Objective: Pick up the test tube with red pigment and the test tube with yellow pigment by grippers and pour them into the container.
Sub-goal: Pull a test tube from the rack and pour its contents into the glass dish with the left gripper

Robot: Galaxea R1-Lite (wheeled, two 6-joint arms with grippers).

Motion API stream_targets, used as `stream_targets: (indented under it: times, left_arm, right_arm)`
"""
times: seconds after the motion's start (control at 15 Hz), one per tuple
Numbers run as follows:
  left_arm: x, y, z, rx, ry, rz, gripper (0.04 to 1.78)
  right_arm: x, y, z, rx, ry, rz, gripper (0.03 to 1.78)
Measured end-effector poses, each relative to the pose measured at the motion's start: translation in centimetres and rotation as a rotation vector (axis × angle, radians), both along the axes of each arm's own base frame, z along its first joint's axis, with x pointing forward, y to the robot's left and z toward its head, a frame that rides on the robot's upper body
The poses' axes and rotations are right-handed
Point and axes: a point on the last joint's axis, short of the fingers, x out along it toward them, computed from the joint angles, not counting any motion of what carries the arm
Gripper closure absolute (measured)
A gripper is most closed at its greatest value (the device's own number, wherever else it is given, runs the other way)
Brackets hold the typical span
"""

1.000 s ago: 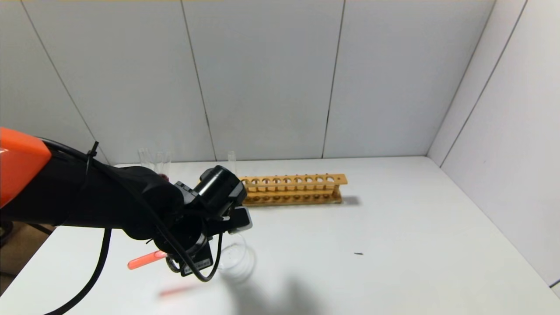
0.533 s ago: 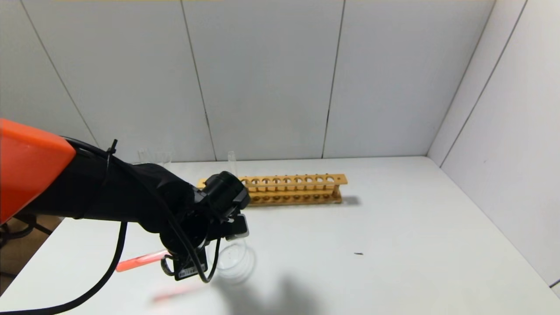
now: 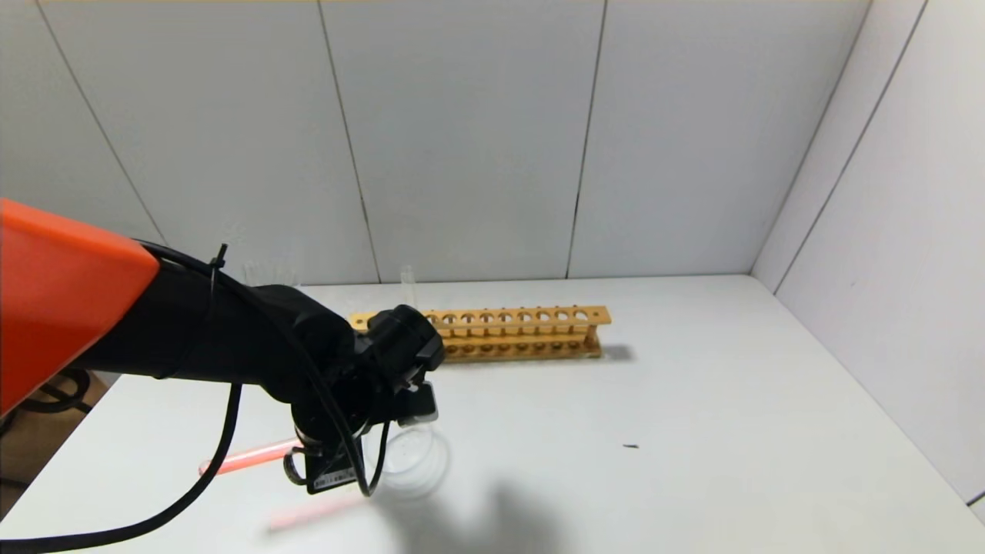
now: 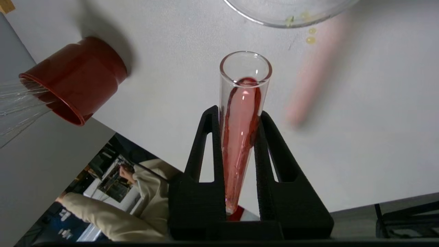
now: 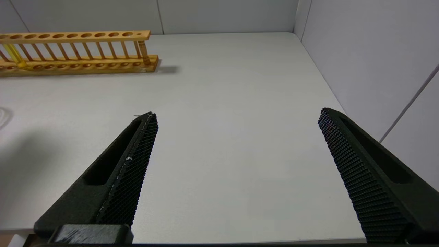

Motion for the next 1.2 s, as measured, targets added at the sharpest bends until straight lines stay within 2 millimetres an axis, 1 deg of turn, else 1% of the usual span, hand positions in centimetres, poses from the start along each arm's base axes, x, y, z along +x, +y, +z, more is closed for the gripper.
stream_targets:
  times: [0.47,0.8,1.2]
  left_arm:
    - [0.7,-0.6,0.3,0.042,0.022,0.000,1.52]
    - [1.1,-1.0,0.0,0.070,0.038,-0.002,1.52]
    - [1.4,-1.5,0.6,0.107,0.073,-0.010,1.52]
  right_arm:
    - [0.0,0.0,0.0,0.000,0.000,0.000,0.10]
    - [0.0,0.0,0.0,0.000,0.000,0.000,0.10]
    - [0.0,0.0,0.0,0.000,0.000,0.000,0.10]
